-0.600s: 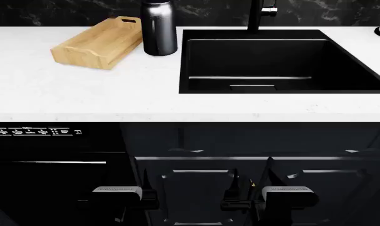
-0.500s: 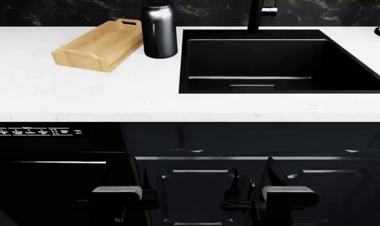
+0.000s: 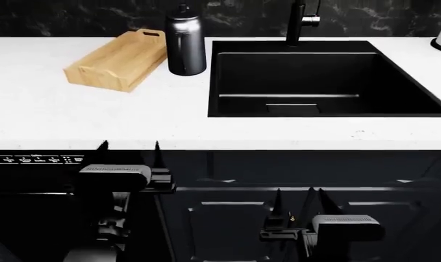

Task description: Pick the kettle from the counter and place it on the tray. Then pick the mug from the cabinet and place it on the tray. Then close the cabinet doors.

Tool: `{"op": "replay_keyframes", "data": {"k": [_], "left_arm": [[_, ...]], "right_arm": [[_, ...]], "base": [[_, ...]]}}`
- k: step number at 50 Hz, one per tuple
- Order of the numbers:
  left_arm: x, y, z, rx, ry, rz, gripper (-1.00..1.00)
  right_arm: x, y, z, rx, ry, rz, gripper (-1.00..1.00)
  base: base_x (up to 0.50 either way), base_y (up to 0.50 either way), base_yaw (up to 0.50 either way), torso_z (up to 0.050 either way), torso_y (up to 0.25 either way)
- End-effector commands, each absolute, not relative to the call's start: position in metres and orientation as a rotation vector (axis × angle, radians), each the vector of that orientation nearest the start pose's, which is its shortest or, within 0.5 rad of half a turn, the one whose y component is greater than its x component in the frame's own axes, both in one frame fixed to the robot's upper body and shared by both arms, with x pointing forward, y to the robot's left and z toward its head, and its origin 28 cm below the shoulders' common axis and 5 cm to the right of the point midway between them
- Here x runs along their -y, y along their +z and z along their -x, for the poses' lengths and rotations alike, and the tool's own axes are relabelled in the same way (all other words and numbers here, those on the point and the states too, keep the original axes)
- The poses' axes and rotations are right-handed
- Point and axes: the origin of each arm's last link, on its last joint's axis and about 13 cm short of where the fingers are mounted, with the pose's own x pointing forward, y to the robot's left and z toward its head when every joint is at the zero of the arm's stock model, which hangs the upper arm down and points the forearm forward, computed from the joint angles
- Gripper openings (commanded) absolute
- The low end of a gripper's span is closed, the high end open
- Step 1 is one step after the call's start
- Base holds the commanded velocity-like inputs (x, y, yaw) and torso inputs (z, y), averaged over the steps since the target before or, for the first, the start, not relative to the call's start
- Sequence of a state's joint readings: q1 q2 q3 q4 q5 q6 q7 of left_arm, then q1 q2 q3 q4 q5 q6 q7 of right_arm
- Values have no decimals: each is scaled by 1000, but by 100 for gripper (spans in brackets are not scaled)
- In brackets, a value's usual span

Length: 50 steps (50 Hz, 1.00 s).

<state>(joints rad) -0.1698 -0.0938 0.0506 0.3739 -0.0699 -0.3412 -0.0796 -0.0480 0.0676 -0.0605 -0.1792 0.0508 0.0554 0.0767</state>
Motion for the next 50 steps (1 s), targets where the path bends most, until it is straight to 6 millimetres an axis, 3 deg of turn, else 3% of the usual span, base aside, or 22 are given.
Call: {"op": "replay_keyframes", "data": {"k": [1,4,11,17,22,28,41,45,50], "left_arm": [[-216,254,-248,424,18,-90,100],[-213,317,-253,488,22,-113,100],[-200,442,-250,597,32,-135,100],[-191,525,-250,624,58,-117,100],[-187,569,-258,617,112,-132,100],[-184,597,-268,559,127,-113,100],[-182,590,-264,434,122,-108,100],[-183,589,-263,420,109,-114,100],[-183,590,-261,423,107,-124,100]], "right_arm": [[98,55,-194,124,-3,13,100],[98,61,-191,139,-1,12,100],[98,73,-187,172,3,14,100],[99,82,-182,194,8,16,100],[100,89,-180,207,9,20,100],[101,92,-178,216,6,22,100],[102,112,-173,267,11,57,100],[106,137,-173,306,-1,93,100],[112,191,-173,372,1,118,100]], "base": [[0,0,0,50,0],[0,0,0,50,0],[0,0,0,50,0],[0,0,0,50,0],[0,0,0,50,0],[0,0,0,50,0],[0,0,0,50,0],[0,0,0,11,0],[0,0,0,0,0]]}}
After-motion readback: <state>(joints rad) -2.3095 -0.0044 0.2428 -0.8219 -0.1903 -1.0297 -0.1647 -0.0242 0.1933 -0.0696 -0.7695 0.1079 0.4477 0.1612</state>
